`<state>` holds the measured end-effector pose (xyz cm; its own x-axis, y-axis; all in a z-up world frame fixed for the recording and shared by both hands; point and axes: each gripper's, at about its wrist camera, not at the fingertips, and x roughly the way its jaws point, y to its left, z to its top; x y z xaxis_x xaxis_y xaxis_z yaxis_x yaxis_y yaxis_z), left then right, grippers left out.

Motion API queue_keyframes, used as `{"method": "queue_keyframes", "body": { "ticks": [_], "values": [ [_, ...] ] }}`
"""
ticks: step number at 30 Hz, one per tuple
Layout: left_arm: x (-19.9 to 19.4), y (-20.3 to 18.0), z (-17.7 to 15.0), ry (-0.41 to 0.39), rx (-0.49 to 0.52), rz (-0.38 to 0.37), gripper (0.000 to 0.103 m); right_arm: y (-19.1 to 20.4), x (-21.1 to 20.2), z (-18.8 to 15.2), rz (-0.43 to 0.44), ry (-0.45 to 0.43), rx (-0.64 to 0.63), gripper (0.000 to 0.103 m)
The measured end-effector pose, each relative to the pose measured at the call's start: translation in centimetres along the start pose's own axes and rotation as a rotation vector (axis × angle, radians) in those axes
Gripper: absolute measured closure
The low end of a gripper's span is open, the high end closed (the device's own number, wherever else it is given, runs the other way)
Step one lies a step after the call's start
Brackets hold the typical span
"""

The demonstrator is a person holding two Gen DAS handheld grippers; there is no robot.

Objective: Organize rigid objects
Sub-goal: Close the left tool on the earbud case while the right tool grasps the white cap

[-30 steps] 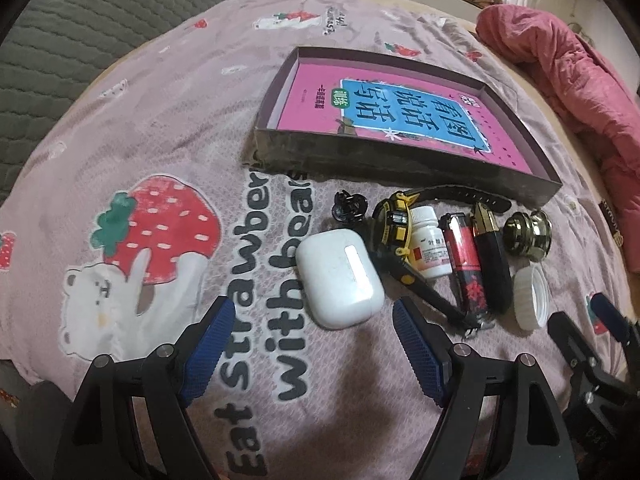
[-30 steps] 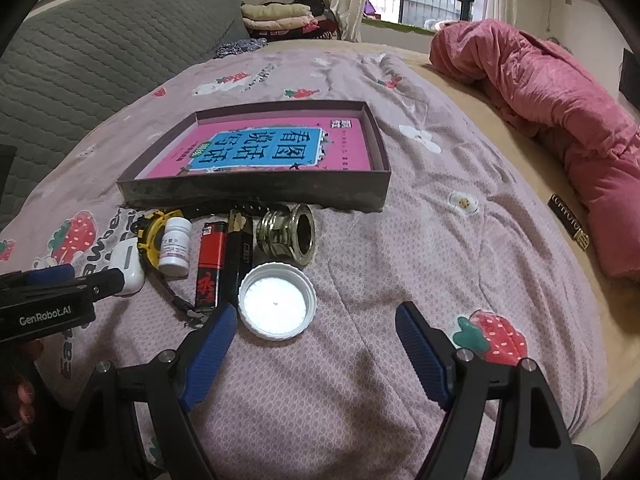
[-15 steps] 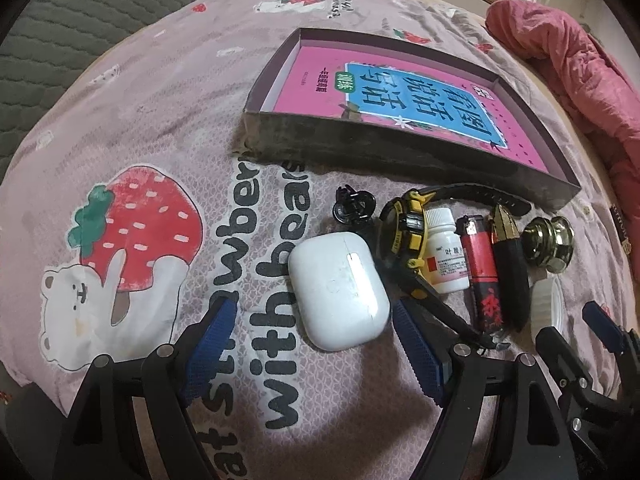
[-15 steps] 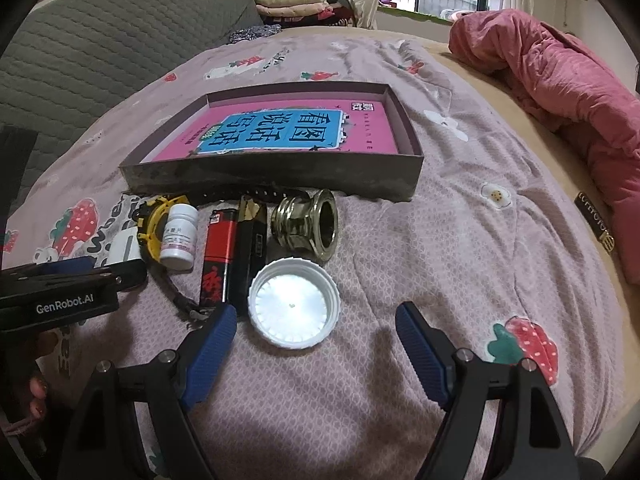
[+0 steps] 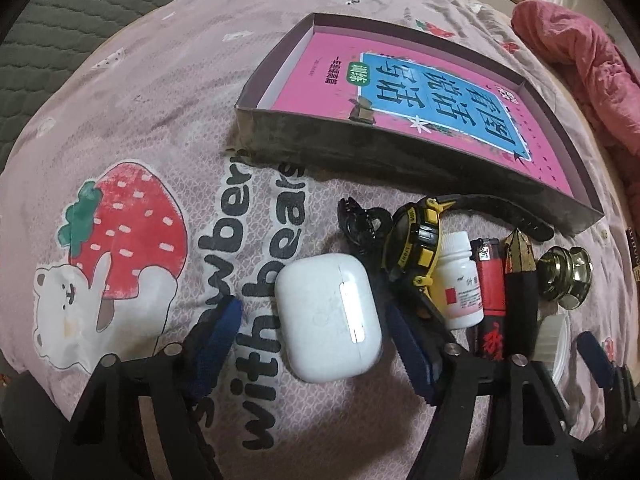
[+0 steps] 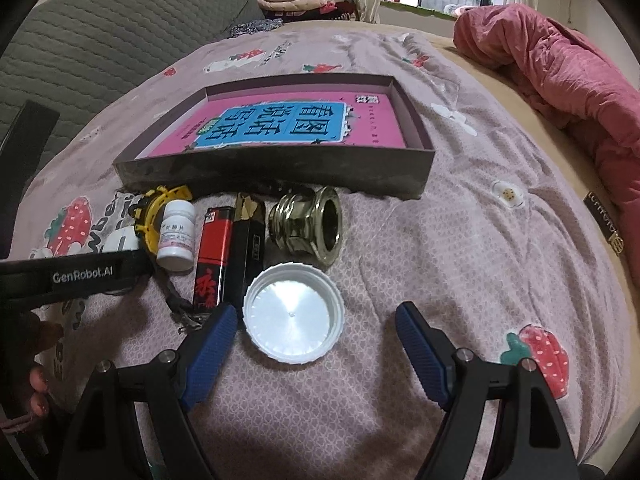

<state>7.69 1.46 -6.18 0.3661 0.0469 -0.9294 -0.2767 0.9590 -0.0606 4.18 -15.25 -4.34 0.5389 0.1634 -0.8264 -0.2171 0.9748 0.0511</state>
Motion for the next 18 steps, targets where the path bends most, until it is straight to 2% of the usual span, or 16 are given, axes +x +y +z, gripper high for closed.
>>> {"method": "queue_keyframes", "body": {
  "ticks": [6, 11, 14, 18],
  "values": [
    [-0.1, 0.9, -0.3, -0.003, 0.011, -0.018, 0.041, 0.0, 0.3, 0.2, 0.057, 0.0, 0.006, 0.033],
    [-0.4, 1.7, -0.6, -0.007, 0.024, -0.05, 0.051, 0.2, 0.4, 0.1, 0.125, 0.003, 0.003, 0.051],
    [-0.6, 2.4, -0.9, -0.01, 0.033, -0.085, 0.056, 0.5, 0.2, 0.0, 0.13, -0.001, -0.015, 0.052],
    [-0.8, 3.2, -1.0, -0.01, 0.035, -0.133, 0.057, 0.3, 0.0, -0.1, 0.131, -0.005, -0.012, 0.052]
  ]
}}
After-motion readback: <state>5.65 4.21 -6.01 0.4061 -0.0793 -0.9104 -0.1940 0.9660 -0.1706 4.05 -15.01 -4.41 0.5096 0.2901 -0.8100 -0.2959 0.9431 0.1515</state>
